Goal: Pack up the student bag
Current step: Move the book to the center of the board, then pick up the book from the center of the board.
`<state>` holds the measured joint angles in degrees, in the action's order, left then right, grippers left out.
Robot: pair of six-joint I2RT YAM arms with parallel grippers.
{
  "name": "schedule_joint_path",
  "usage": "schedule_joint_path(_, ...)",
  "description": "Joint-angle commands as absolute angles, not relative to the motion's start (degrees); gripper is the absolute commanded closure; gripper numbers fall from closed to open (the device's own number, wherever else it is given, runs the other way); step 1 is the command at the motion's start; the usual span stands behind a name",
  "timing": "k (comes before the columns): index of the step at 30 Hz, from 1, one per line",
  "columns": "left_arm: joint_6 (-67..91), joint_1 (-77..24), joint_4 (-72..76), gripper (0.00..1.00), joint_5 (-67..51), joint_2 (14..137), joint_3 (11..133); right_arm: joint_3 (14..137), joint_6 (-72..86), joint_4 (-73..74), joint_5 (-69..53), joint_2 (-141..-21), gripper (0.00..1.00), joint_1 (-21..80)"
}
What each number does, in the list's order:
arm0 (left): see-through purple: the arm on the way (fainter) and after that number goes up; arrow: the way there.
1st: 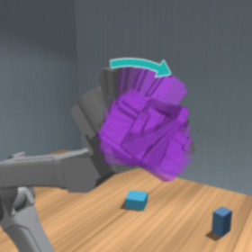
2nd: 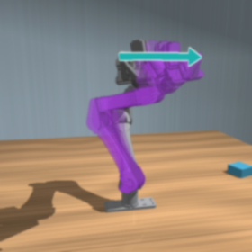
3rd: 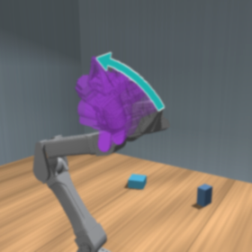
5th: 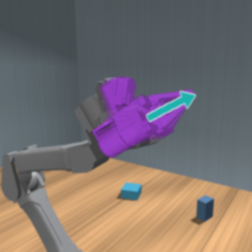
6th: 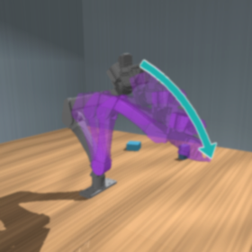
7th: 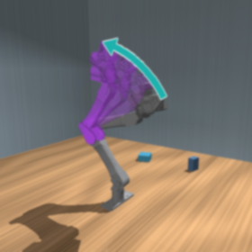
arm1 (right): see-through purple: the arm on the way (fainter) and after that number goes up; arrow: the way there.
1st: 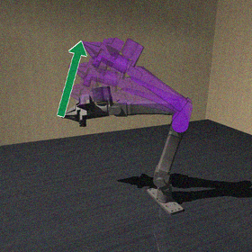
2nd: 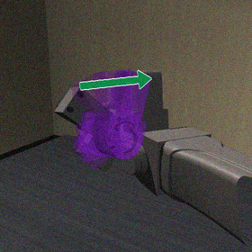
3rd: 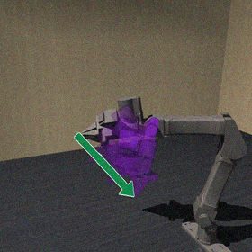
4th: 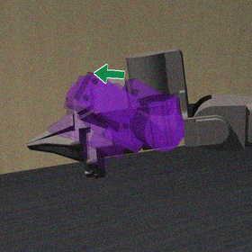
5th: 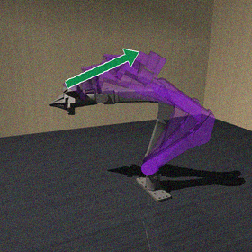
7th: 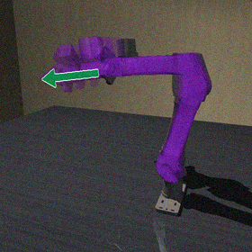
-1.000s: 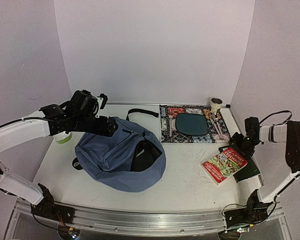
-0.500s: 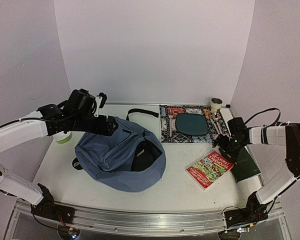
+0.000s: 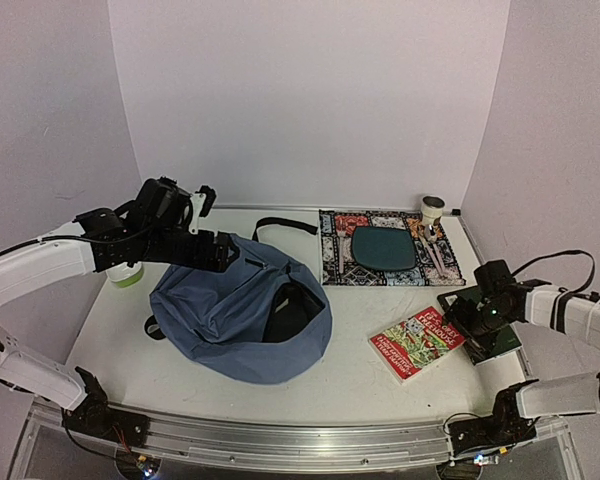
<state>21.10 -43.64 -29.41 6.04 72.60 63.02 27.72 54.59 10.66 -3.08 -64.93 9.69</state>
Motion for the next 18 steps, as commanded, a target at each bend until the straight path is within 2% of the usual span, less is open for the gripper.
schedule_joint_path(1,21.2,-43.3,-27.1,0.09,4.5,72.8,65.7,26.4,55.9,13.5,-4.7,-65.0,0.09,10.0)
schedule_joint_path(7,20.6,-43.3,-27.1,0.09,4.1,72.6,65.9,31.3,53.2,16.5,3.6,-67.0,0.1,9.2)
schedule_joint_path(12,20.4,-43.3,-27.1,0.09,4.6,71.4,65.1,34.0,50.9,16.6,3.8,-72.8,0.11,8.2)
schedule_joint_path(14,20.4,-43.3,-27.1,0.09,4.8,71.1,64.7,33.9,50.9,14.9,1.5,-74.7,0.14,8.2)
schedule_joint_path(18,20.7,-43.3,-27.1,0.09,4.7,71.2,64.7,31.7,51.6,10.5,-3.4,-75.6,0.27,8.2)
